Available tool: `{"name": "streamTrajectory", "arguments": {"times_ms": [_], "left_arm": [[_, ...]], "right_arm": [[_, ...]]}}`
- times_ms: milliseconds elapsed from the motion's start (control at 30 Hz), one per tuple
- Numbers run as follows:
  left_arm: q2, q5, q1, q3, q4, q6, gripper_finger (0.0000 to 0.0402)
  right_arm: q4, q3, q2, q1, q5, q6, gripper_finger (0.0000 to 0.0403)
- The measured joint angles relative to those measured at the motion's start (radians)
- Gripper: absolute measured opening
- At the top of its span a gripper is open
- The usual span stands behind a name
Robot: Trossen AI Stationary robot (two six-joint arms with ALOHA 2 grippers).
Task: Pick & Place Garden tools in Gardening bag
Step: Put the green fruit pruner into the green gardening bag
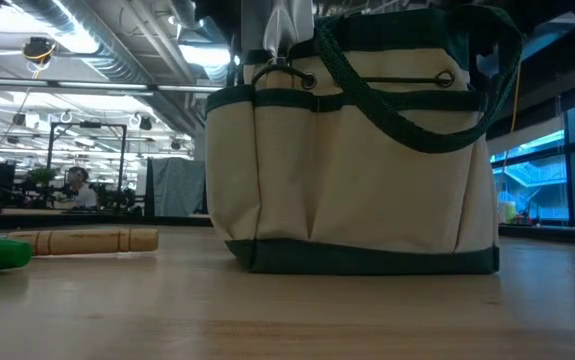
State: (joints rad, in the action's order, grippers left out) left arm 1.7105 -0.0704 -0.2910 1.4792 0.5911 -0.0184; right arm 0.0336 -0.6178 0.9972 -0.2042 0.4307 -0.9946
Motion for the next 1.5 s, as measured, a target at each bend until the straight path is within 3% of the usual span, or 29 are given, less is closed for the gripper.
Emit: {"name": "streamTrajectory", "arguments": {"times_ms": [200, 500, 867, 1100, 1267, 1500], "left_arm": [[-0.032, -0.280, 0.107, 0.000, -0.005, -0.183, 0.0020], [-0.032, -0.512, 0.262, 0.000, -0.009, -0.388, 0.0020], [-0.031, -0.522, 0.325, 0.000, -0.008, -0.467, 0.0020], [-0.031, -0.513, 0.330, 0.000, -0.003, -0.459, 0.0020], [-0.031, -0.502, 0.327, 0.000, -0.004, -0.448, 0.0020], [-0.031, -0.487, 0.327, 0.000, -0.004, -0.442, 0.0020]], "right_arm": [[-0.023, 0.000, -0.022, -0.007, 0.138, -0.103, 0.0154], [-0.137, 0.000, -0.022, -0.007, 0.194, -0.124, 0.0144], [-0.197, 0.000, -0.022, 0.051, 0.216, -0.168, 0.0150], [-0.226, 0.000, -0.006, 0.118, 0.106, -0.218, 0.0206], [-0.219, 0.001, 0.008, 0.125, 0.091, -0.248, 0.0248], [-0.318, 0.000, 0.077, 0.125, 0.089, -0.258, 0.0260]]}}
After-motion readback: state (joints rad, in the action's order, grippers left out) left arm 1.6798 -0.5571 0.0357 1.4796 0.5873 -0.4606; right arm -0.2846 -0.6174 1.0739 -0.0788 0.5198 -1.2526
